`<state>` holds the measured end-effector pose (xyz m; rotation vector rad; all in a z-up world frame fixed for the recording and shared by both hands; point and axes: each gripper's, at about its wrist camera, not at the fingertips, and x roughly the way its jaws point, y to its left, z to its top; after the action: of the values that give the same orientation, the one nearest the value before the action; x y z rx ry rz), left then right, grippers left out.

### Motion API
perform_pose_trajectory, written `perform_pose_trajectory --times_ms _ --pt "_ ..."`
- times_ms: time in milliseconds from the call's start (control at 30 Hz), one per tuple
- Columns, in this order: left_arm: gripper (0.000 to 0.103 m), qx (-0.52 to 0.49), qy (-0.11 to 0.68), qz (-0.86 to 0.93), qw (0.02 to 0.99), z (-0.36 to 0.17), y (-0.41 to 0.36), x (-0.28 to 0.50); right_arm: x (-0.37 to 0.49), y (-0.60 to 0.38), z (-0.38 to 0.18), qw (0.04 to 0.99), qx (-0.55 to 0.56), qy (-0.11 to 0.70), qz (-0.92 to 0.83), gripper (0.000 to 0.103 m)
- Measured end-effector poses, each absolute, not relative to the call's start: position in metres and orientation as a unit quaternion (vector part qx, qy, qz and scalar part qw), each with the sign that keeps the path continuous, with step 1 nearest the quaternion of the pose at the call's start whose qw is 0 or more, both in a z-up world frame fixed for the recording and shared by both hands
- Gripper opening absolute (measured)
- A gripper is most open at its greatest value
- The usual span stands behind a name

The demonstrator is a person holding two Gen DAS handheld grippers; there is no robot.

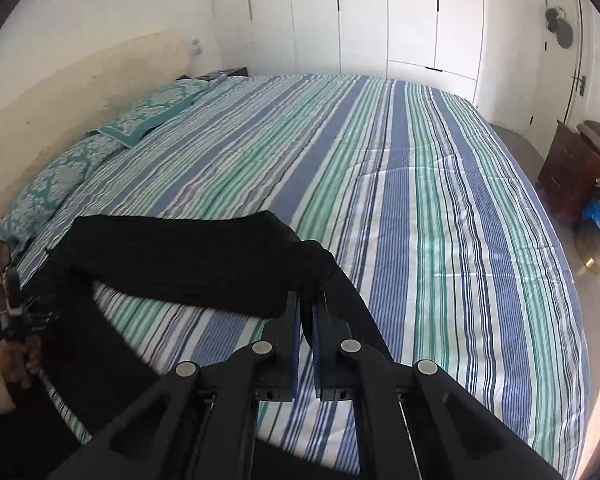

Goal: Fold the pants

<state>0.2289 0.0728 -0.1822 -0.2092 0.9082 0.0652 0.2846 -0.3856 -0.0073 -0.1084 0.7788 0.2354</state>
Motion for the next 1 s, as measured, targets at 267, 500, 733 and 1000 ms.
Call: perform_pose_trajectory --times_ms 267,500,733,1000 --pt "0.102 -0.116 0.439 0.004 0.891 -0.147 0.070 0.173 0.135 -0.414 -0.113 0.887 0.019 0.455 -0.080 0.046" --pt "0.102 -0.117 0.455 -0.019 0.883 -0.155 0.049 0.142 0.065 -0.392 -0.079 0.931 0.161 0.290 -0.151 0.101" --pt "0.102 -0.066 0.451 -0.025 0.890 -0.158 0.032 0.135 0.084 -0.277 -0.111 0.931 0.085 0.351 -0.058 0.101" --pt "0.102 -0.076 0.446 -0.016 0.892 -0.157 0.042 0.134 0.093 -0.223 -0.129 0.936 -0.028 0.347 -0.052 0.101"
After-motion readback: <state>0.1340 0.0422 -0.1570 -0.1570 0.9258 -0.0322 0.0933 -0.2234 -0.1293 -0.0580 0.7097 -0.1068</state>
